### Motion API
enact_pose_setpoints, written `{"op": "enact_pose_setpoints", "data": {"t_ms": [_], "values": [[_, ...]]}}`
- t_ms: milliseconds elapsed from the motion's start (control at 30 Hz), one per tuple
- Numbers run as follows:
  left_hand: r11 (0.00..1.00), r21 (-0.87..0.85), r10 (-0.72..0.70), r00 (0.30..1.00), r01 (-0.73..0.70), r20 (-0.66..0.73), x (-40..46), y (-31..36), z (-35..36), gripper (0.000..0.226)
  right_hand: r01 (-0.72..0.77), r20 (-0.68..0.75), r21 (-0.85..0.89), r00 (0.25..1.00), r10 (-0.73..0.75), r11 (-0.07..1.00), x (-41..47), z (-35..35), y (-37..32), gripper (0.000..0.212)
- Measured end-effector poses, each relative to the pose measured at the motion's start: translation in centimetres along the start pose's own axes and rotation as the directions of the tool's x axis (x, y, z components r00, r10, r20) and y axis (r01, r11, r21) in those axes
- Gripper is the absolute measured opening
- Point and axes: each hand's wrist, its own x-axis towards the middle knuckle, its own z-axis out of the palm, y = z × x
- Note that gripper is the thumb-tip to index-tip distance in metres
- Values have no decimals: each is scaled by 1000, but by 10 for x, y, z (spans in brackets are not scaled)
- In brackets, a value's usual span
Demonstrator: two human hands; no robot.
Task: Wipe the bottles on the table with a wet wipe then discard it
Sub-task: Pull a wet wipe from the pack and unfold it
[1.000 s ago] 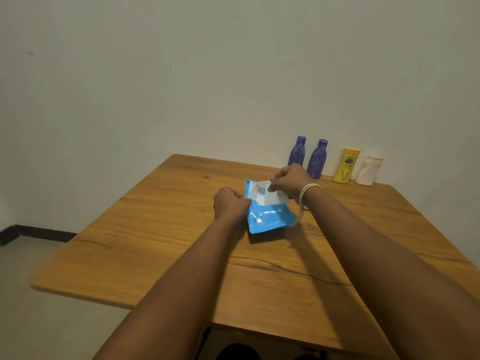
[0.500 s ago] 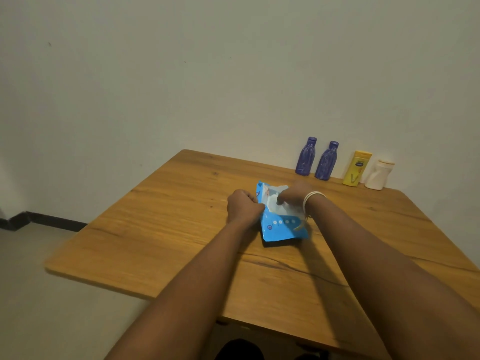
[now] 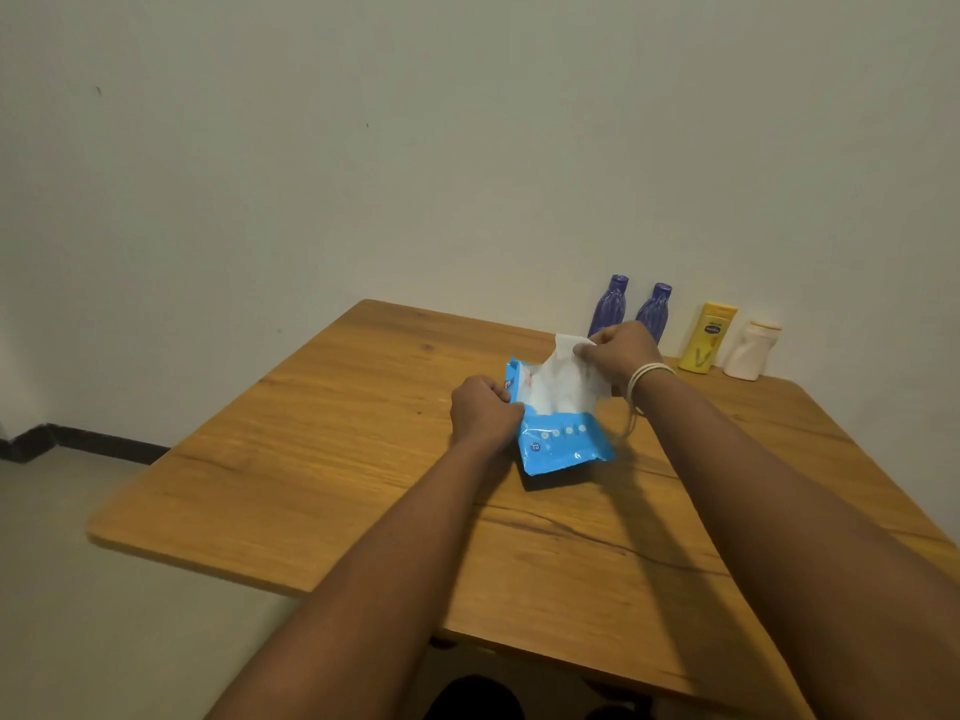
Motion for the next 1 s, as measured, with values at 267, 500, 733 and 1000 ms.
{"op": "enact_pose_setpoints", "data": {"t_ms": [267,500,733,1000], "values": [[1000,13,-21,999,21,26,2,-7,1,20,137,58,-161,990,-129,977,-6,13,12,24],[999,-25,-35,999,36,32,6,-8,0,22,54,219,-193,976,-10,980,-6,23,15,20],[998,-49,-40,998,43,58,7,-9,0,22,28,267,-201,963,27,979,-6,25,4,32],[995,-78,-62,994,69,88,6,-8,0,24,-1,257,-105,966,28,995,-14,28,-8,38]]}}
